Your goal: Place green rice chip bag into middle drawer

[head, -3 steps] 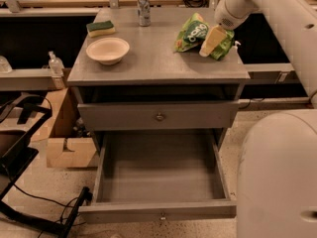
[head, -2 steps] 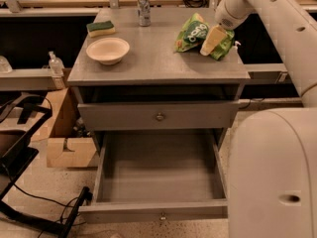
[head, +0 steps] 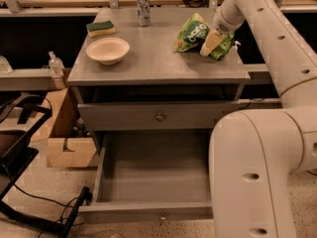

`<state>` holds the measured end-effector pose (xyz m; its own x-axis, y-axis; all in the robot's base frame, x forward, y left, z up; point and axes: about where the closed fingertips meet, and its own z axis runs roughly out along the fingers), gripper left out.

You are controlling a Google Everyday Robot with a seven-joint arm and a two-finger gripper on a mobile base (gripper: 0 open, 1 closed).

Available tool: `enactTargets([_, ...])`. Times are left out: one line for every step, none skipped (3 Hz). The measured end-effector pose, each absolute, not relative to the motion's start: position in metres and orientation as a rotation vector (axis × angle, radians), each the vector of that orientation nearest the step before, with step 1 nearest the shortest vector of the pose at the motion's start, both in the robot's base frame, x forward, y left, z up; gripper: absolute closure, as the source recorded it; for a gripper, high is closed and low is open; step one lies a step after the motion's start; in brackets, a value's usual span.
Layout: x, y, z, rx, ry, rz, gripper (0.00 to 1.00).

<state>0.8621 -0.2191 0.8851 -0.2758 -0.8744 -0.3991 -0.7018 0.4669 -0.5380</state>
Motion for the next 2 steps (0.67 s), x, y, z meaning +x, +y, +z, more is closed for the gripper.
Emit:
enactTargets([0.867,-0.219,0.867,-1.290,2.097,-0.309,0.41])
enactTargets([0.870,-0.213,0.852,-1.281,2.121,-0.264,0.72])
